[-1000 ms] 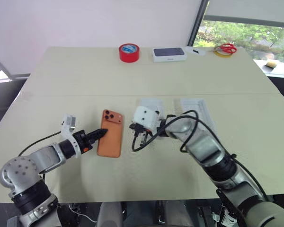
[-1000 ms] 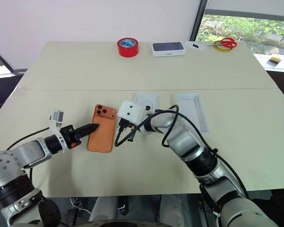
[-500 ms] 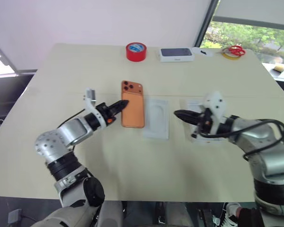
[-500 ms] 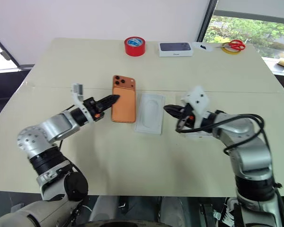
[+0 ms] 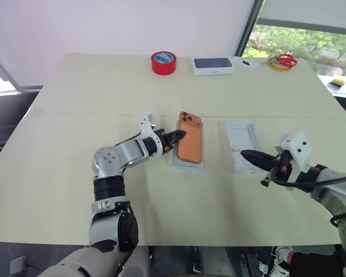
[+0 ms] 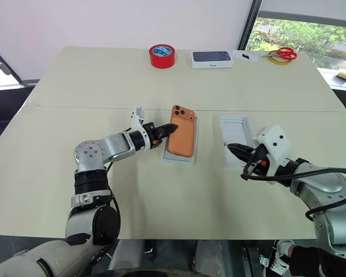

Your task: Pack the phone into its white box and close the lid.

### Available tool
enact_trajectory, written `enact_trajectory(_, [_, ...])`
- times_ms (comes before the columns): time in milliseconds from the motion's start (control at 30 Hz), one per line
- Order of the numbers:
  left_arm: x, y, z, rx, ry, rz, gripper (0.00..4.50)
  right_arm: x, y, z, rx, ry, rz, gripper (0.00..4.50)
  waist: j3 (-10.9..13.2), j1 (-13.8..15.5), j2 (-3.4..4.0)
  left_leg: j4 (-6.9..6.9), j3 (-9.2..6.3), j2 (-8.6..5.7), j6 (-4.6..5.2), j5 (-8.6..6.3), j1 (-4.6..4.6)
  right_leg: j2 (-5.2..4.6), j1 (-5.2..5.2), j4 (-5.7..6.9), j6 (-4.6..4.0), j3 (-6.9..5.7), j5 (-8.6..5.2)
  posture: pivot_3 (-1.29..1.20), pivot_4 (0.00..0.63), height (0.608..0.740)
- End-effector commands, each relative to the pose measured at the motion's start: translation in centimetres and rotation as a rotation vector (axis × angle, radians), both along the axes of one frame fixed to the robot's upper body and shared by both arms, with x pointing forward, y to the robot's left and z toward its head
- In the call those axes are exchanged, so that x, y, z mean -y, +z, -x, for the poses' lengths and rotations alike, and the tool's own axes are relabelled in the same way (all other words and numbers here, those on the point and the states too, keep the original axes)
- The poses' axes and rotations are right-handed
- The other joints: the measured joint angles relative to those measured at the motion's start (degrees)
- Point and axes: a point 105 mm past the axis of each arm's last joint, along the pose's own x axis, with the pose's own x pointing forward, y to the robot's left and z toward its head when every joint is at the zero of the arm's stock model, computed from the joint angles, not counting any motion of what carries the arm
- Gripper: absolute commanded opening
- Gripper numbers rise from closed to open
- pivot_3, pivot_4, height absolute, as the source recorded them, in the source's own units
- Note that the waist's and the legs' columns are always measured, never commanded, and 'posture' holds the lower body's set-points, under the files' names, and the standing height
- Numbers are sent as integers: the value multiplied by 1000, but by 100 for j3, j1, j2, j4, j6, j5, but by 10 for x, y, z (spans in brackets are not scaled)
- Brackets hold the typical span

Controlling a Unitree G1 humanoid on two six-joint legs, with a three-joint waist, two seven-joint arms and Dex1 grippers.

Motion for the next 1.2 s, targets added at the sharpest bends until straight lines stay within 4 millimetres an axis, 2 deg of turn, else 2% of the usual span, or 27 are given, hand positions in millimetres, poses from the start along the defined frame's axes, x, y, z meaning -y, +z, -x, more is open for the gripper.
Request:
enact_trajectory(33, [8, 13, 0, 52, -21, 40, 17, -1, 14, 3, 66, 9, 22, 0, 0, 0, 0, 0, 0, 0, 0, 0, 0, 0, 0, 0, 0, 0, 0, 0, 150, 730])
enact_trajectory(200, [13, 11, 2, 52, -32, 34, 17, -3, 13, 0, 68, 17, 30, 0, 0, 5, 0, 0, -1, -1, 0, 0, -1, 0, 1, -2, 0, 0, 0, 0, 150, 730])
enact_trajectory(233, [14, 12, 3, 57, -35, 34, 930, -3, 13, 0, 67, 18, 33, 0, 0, 6, 0, 0, -1, -1, 0, 0, -1, 0, 1, -2, 0, 0, 0, 0, 150, 730])
enact_trajectory(300, [14, 14, 3, 66, -38, 32, 1681, -3, 11, -1, 64, 23, 45, 0, 0, 5, 0, 0, -1, -1, 0, 0, 0, 0, 2, -2, 0, 0, 0, 0, 150, 730])
enact_trajectory(433, [7, 20, 3, 85, -34, 30, 3718, -5, 10, -4, 65, 33, 49, 0, 0, 1, 0, 1, -3, -1, 0, 0, 0, 0, 3, -2, 0, -1, 0, 0, 150, 730])
enact_trajectory(500, [0, 24, 3, 102, -28, 26, 3718, -7, 10, -4, 67, 41, 49, 0, 0, 1, 0, 1, -2, -1, 0, 0, 1, 0, 5, -2, 0, -1, 0, 0, 150, 730])
enact_trajectory(667, [-32, 37, 5, 168, 12, -5, 3718, -18, 9, -8, 70, 65, 60, 0, 0, -10, 1, 0, -3, 1, -3, 3, 3, 3, 4, 0, 0, 0, 0, 0, 150, 730])
enact_trajectory(733, [-47, 40, 4, 221, 43, -75, 3718, -22, 3, -15, 54, 52, 93, 0, -1, -18, 2, 0, -4, 1, -5, 4, 5, 3, 4, 1, 0, 0, 0, 0, 150, 730])
enact_trajectory(800, [-59, 37, 3, 317, 72, -252, 3718, -26, -2, -22, 56, 37, 126, 0, -1, -18, 2, -1, -2, 2, -6, 4, 5, 3, 4, 2, 0, 0, 0, 0, 150, 730])
enact_trajectory(900, [-72, 25, -2, 475, 98, -568, 2856, -32, -10, -41, 22, -41, 111, 0, -2, -4, 5, -5, 6, 1, -30, 18, 6, 4, 2, 1, -1, 1, 0, 0, 150, 730])
enact_trajectory(1000, [-64, 14, -2, 573, 55, -717, 1386, -36, -24, -56, -23, -108, 154, 0, -3, 51, 6, -4, 13, -3, -31, 19, 2, 0, 1, 0, -4, -3, 2, 0, 150, 730])
enact_trajectory(1067, [-58, 8, -2, 596, 39, -753, 318, -40, -32, -62, -30, -132, 195, 0, -3, 88, 6, -4, 14, -4, -30, 18, -1, -3, 2, -8, -4, -4, 2, 0, 150, 730])
enact_trajectory(1100, [-55, 5, -3, 602, 32, -768, 44, -41, -35, -65, -32, -142, 211, 0, -3, 103, 7, -4, 13, -4, -28, 18, -5, -5, -1, -9, -4, -3, 2, 0, 150, 730])
enact_trajectory(1200, [-32, -8, 0, 621, -23, -796, 44, -49, -43, -77, -56, -208, 194, 0, -4, 111, 9, -9, 17, -2, -31, 20, -4, -2, -5, -8, -3, -2, 2, 0, 150, 730])
